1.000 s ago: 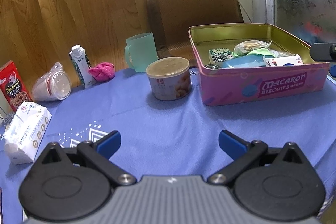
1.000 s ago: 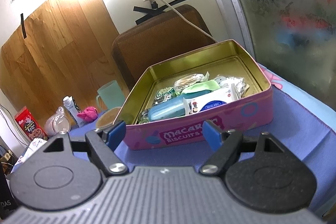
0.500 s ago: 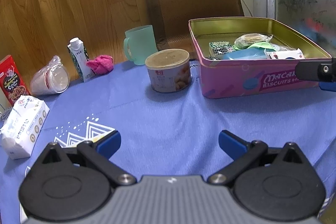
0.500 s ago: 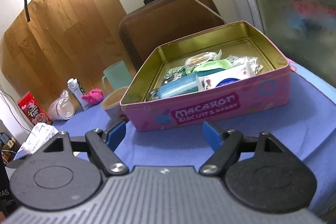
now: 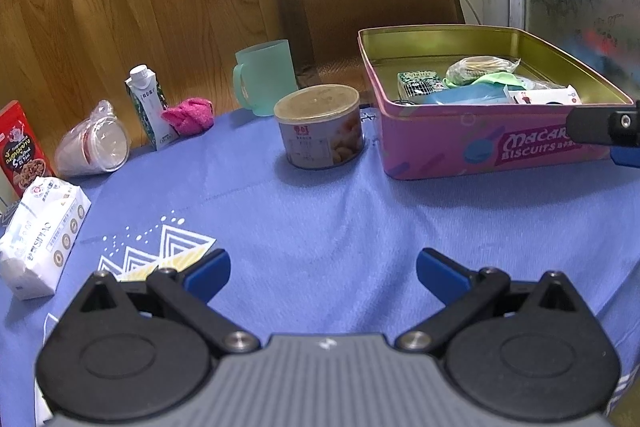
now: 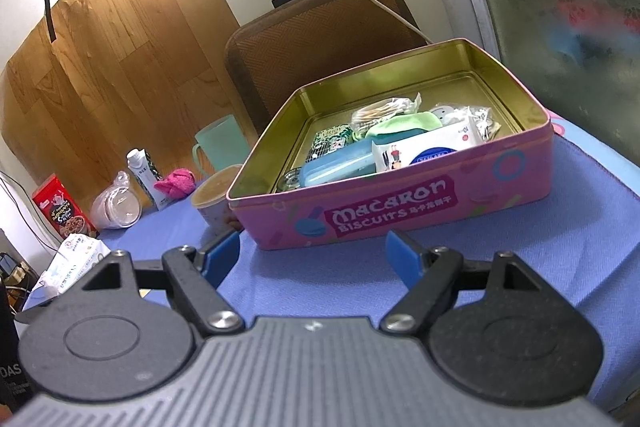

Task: Organize soft objects

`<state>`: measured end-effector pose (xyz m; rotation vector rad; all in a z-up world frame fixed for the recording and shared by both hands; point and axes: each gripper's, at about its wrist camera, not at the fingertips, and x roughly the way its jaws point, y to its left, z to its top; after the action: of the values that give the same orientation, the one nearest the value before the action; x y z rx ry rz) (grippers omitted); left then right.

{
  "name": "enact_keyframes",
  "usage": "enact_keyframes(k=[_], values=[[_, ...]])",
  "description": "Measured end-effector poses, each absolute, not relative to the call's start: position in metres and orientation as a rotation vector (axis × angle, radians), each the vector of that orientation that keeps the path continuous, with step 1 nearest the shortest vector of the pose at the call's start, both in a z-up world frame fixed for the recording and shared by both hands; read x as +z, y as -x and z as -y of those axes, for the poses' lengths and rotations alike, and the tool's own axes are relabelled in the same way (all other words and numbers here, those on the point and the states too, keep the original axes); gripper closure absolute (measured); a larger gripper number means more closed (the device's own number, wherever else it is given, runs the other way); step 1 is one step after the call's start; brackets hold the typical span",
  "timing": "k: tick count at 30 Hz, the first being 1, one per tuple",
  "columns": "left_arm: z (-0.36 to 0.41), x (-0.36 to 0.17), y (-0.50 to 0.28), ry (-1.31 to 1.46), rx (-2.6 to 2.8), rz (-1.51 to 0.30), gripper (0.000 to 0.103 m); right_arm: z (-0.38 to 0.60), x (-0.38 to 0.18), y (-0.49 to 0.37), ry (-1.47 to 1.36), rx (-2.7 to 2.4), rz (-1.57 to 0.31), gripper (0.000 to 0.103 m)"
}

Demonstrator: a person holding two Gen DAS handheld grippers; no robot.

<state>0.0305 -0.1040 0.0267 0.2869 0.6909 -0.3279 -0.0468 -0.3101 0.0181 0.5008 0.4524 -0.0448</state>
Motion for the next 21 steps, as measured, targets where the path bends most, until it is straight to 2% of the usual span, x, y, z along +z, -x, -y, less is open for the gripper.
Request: enact_keyframes(k=[21], values=[[0.1112,0.0213,-0.0319,-0.3,-0.344,-0.705,0.0,0.3124,0.0135,0.0471,-0.514,-0.061,-0.457,0.021]])
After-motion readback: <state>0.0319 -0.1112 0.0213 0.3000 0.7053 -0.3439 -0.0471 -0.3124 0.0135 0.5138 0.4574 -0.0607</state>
